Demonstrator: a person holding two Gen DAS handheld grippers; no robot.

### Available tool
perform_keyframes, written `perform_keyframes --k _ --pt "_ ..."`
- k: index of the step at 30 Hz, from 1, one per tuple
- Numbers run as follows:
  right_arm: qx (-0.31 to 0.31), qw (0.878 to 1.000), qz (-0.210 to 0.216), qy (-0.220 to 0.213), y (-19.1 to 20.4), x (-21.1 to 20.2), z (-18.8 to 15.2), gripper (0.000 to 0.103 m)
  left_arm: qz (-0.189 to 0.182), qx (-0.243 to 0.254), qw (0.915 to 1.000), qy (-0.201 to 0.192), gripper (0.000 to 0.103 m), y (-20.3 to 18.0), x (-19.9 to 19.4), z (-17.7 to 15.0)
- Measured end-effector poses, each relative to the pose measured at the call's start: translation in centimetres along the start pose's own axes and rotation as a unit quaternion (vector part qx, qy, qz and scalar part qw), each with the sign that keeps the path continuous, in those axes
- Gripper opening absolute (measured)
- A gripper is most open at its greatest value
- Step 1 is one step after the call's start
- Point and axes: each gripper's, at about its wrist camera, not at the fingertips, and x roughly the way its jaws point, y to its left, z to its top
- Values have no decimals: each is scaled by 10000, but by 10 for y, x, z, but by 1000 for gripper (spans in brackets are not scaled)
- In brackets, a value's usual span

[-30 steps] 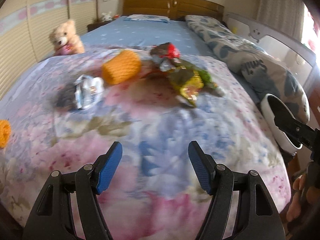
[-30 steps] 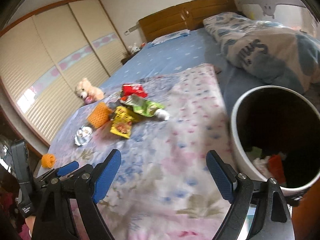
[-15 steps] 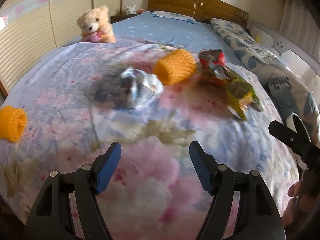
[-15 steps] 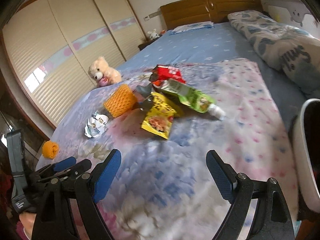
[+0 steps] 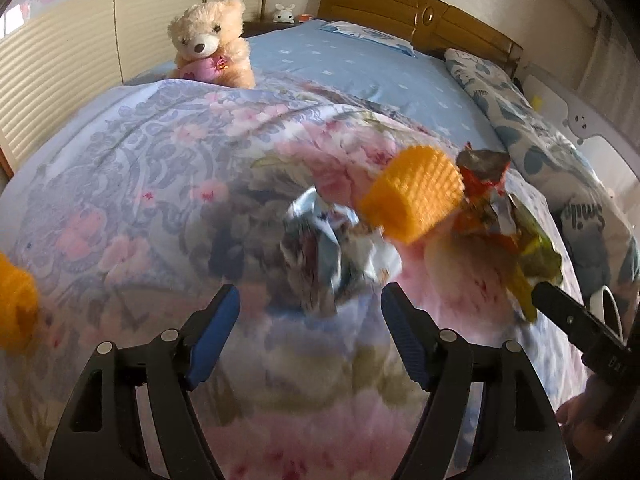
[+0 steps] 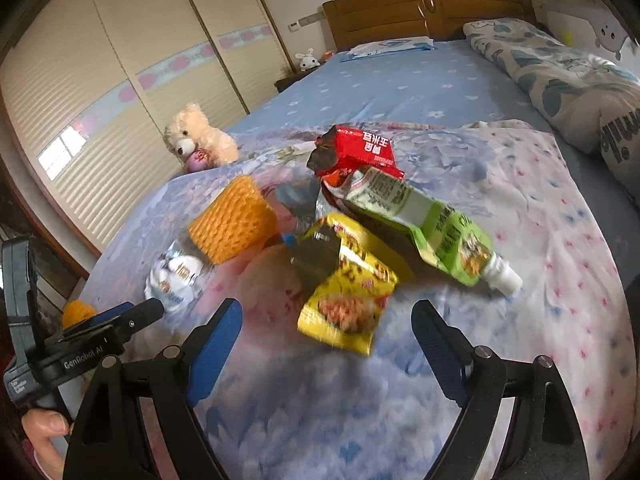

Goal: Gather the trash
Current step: 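Grasp the silver foil wrapper with the left tool while the right tool grasps the yellow snack bag, then carry the foil wrapper with the left tool while the right tool carries the yellow bag over the bin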

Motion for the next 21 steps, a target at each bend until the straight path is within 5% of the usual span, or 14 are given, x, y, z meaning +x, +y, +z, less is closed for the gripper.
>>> perform_keyframes --k 3,4,5,7,12,21 --pt "63 9999 -82 -18 -3 7 4 73 -31 11 10000 22 61 -1 8 3" --pt "88 9999 -110 -2 -5 9 5 66 -78 49 9999 66 37 -2 10 3" --pt "131 9998 -147 56 -7 13 5 48 -123 75 9998 132 21 -3 13 3" --pt "184 9997 -136 113 -10 15 3 43 -123 111 9998 55 15 -4 10 1" --pt "87 9999 -93 3 -8 1 -4 33 -229 190 9995 -41 13 -8 -5 -12" --pt "238 9996 132 -120 -20 -42 -26 32 -628 524 9966 -91 13 -46 -41 -46"
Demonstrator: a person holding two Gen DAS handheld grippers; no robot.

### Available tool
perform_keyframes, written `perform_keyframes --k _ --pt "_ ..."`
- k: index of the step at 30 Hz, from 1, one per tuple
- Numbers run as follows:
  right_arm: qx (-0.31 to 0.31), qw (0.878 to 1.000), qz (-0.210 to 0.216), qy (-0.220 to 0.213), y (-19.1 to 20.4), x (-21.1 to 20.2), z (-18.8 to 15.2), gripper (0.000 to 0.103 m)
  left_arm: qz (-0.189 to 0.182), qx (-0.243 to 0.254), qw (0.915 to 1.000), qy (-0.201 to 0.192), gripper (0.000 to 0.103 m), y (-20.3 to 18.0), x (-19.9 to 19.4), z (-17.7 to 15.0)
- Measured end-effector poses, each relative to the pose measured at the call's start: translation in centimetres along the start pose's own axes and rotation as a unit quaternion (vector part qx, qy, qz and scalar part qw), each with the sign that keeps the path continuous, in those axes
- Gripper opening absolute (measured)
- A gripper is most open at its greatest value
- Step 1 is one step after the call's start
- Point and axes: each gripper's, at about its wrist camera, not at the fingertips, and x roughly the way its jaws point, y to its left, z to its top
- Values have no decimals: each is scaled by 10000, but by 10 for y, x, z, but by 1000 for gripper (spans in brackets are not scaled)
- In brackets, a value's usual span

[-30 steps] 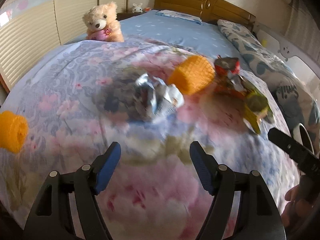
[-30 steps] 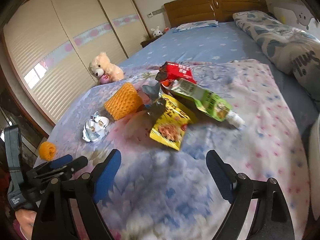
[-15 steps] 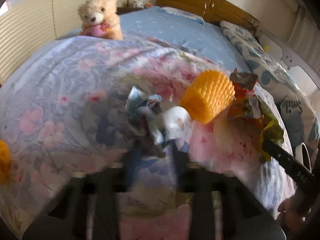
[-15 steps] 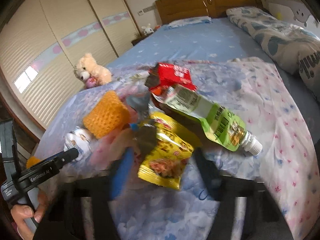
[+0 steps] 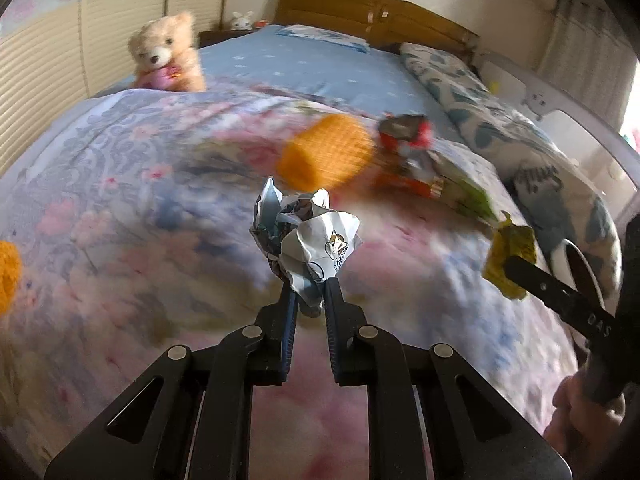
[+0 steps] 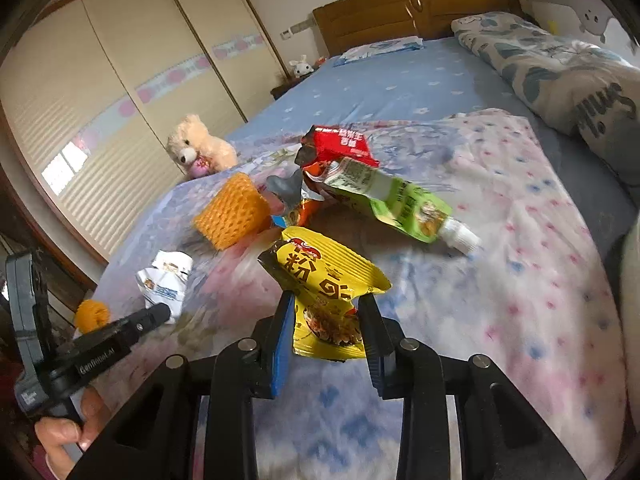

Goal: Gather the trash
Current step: 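Carry the foil wrapper with the left tool while the right tool carries the yellow bag over the bin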

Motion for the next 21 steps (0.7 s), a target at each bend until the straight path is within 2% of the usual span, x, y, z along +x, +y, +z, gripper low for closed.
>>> perform_keyframes --k 8,21 --pt "188 9994 -85 -290 -22 -52 -15 32 -427 457 9980 16 13 -58 -16 -20" --pt "599 9955 -365 -640 -69 -117 -43 32 -897 1203 9886 69 13 -139 -29 -41"
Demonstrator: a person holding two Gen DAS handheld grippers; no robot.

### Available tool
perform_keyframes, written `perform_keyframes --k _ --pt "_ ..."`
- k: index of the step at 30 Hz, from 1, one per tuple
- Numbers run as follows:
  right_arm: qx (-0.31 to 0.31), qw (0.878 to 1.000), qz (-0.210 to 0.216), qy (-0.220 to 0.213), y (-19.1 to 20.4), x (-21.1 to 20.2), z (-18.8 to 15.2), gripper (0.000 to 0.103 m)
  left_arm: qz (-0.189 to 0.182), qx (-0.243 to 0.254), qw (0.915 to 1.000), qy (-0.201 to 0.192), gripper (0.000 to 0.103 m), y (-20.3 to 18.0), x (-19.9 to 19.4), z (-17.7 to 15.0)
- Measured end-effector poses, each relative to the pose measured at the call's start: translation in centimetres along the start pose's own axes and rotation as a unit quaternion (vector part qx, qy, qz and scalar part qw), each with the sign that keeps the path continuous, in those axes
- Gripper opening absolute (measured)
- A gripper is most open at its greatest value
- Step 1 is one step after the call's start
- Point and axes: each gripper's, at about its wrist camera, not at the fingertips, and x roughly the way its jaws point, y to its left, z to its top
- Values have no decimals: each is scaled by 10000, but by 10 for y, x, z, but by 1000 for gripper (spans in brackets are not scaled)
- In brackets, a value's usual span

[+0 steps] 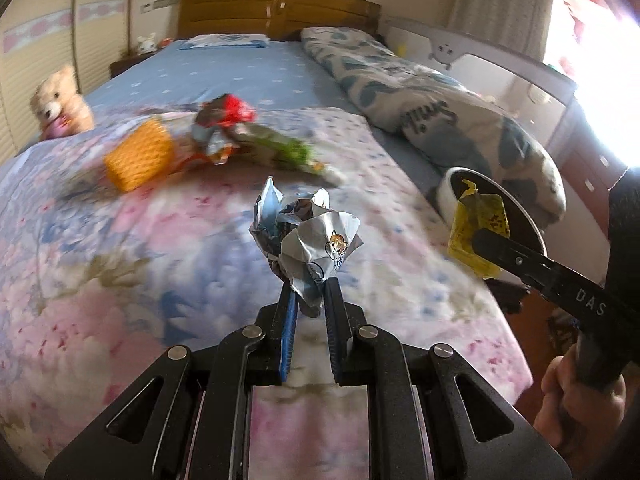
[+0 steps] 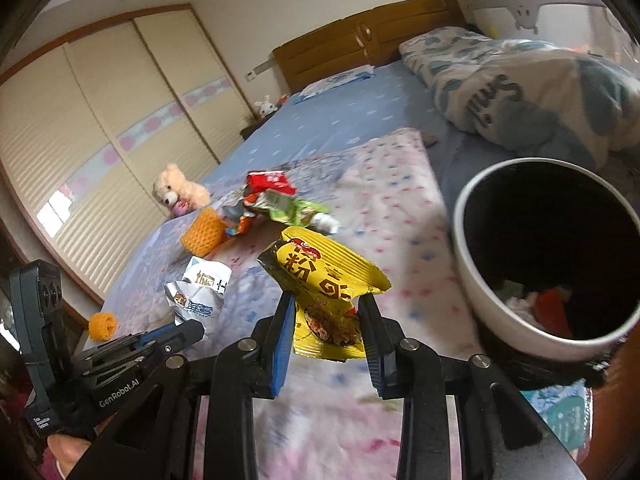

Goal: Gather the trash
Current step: 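Carry the foil wrapper with the left tool while the right tool carries the yellow bag over the bin, then open the left tool to drop the foil wrapper while the right tool drops the yellow bag into the bin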

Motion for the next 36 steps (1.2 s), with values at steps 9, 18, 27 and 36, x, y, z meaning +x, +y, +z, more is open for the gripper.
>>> perform_keyframes --k 9,18,27,36 --pt "266 9993 -218 -172 -35 -30 -5 32 -231 394 9989 63 13 -45 6 2" --pt "539 9970 -445 -344 -68 -50 -6 32 -414 774 9961 119 13 -84 15 5" --pt "747 9935 -681 -515 -99 -67 0 32 -561 955 9937 161 13 -109 25 17" --pt "846 9904 -899 -616 -123 -74 14 32 -706 1174 9905 151 13 -141 40 34"
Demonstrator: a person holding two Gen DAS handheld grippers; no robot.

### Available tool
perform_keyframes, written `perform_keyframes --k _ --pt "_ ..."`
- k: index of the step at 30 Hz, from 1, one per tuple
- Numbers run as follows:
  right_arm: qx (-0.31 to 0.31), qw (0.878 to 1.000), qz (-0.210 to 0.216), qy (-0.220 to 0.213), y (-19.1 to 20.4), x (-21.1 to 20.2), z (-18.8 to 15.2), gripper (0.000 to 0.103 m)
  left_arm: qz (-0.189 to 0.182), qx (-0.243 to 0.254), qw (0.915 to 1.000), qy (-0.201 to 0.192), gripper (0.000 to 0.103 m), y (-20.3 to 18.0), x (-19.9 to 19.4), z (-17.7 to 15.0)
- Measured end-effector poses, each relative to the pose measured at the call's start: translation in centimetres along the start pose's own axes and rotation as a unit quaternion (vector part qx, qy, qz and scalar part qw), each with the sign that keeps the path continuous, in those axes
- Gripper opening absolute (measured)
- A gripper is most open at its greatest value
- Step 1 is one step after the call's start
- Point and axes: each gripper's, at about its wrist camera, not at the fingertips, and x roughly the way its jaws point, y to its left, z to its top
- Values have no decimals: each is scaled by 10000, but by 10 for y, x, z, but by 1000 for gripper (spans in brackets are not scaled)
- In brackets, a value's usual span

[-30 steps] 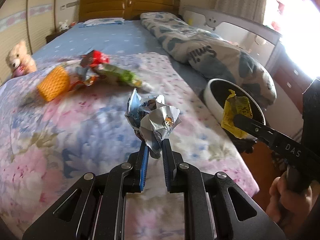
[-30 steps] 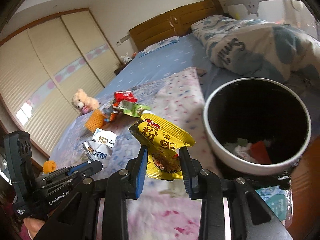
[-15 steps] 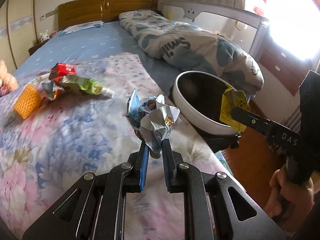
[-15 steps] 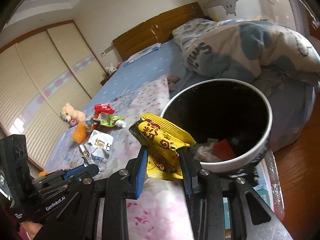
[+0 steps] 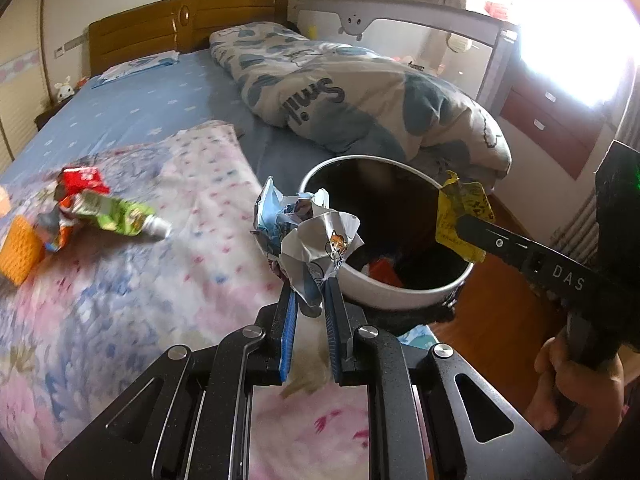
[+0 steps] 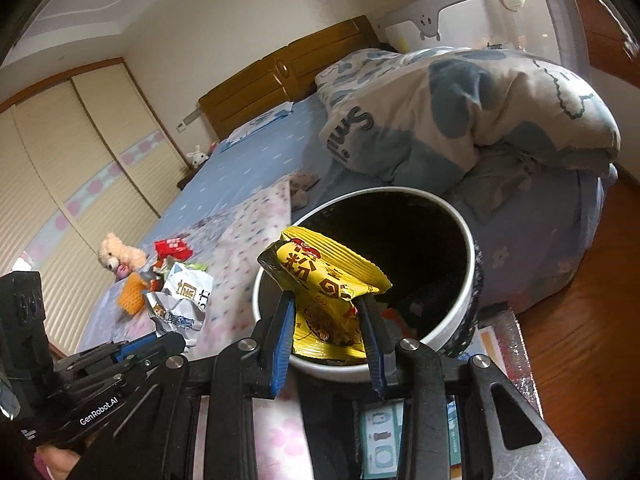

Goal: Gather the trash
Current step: 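Open the left tool to drop the foil wrapper while the right tool drops the yellow bag into the bin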

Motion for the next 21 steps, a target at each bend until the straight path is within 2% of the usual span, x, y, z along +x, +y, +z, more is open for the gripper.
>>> perform_keyframes --k 21 --pt "-4 9996 -272 26 -21 17 28 32 -98 224 9996 167 13 -25 41 29"
